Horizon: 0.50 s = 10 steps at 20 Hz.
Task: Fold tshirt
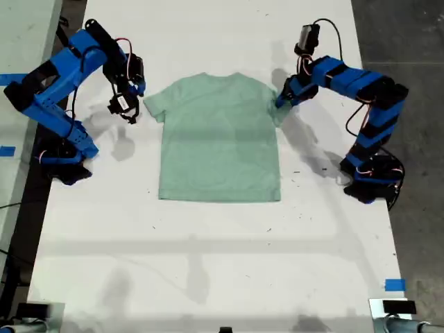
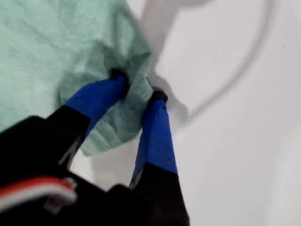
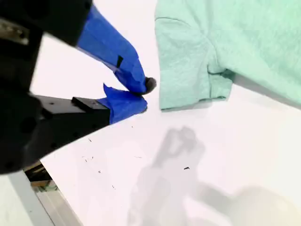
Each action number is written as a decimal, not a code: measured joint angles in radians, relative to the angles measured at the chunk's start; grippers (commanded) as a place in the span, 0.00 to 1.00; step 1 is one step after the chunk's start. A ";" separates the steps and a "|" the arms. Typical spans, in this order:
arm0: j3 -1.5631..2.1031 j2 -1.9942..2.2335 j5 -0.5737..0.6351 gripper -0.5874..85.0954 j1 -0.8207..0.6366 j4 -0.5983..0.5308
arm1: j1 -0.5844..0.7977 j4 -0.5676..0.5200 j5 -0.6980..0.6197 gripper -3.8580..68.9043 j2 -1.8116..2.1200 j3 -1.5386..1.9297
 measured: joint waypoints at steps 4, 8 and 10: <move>0.003 0.000 0.000 0.01 0.000 -0.003 | -0.002 0.021 -0.003 0.04 -0.012 -0.029; 0.029 0.000 -0.003 0.01 -0.003 -0.006 | -0.006 0.158 -0.003 0.04 0.057 -0.023; 0.032 0.000 -0.003 0.01 -0.003 -0.008 | -0.021 0.227 0.014 0.04 0.141 -0.023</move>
